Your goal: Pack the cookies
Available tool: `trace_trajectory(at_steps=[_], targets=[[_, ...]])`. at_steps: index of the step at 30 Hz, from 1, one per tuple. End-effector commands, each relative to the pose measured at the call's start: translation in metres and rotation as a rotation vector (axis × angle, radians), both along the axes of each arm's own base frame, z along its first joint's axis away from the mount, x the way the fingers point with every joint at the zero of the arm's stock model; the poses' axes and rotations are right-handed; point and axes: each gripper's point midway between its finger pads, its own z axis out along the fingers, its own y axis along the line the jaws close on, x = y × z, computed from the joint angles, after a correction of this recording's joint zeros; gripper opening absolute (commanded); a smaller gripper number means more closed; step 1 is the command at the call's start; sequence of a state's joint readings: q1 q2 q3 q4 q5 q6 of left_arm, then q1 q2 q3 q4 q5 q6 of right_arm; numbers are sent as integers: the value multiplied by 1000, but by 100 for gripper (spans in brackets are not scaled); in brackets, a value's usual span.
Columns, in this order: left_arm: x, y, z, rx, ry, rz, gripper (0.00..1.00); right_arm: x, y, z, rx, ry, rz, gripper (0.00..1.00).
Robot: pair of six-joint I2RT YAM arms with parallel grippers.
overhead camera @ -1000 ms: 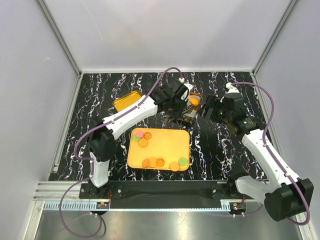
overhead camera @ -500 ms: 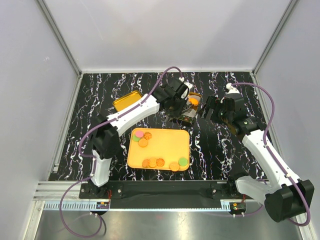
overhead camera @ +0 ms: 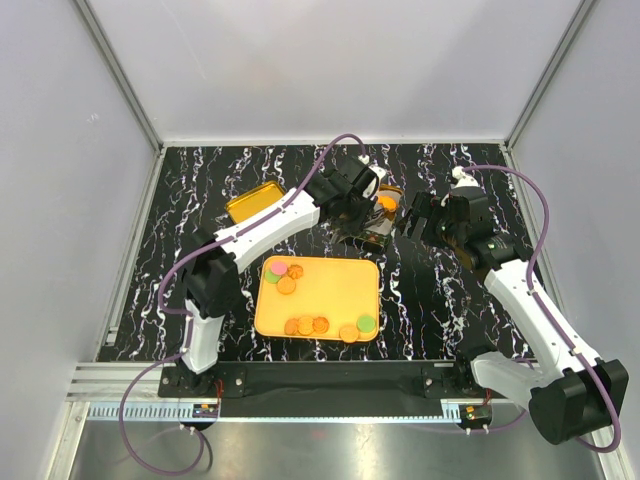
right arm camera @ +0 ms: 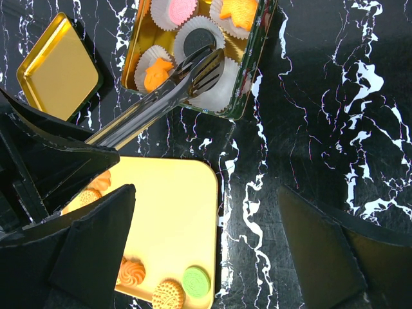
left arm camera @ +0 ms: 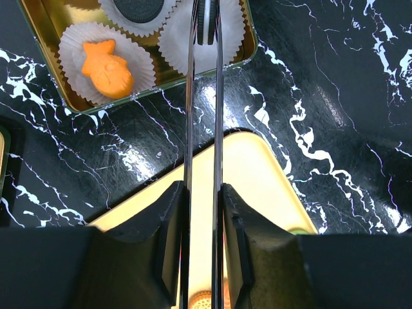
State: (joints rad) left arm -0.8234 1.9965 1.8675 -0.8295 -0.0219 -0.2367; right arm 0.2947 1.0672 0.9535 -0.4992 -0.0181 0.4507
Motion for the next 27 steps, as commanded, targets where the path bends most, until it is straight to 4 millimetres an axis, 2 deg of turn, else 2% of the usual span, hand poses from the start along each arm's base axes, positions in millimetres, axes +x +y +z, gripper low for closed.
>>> trace_trajectory(at_steps=[1,20,27], targets=[[9,-11,25,-67,-56,-17,31,4,0,18,-1,-59,2,100],[3,-6,23,-60,-49,-19,34,3,0,17,1,-59,3,100],[4,-5,32,-71,-67,-21,34,2,0,17,1,-59,3,100]])
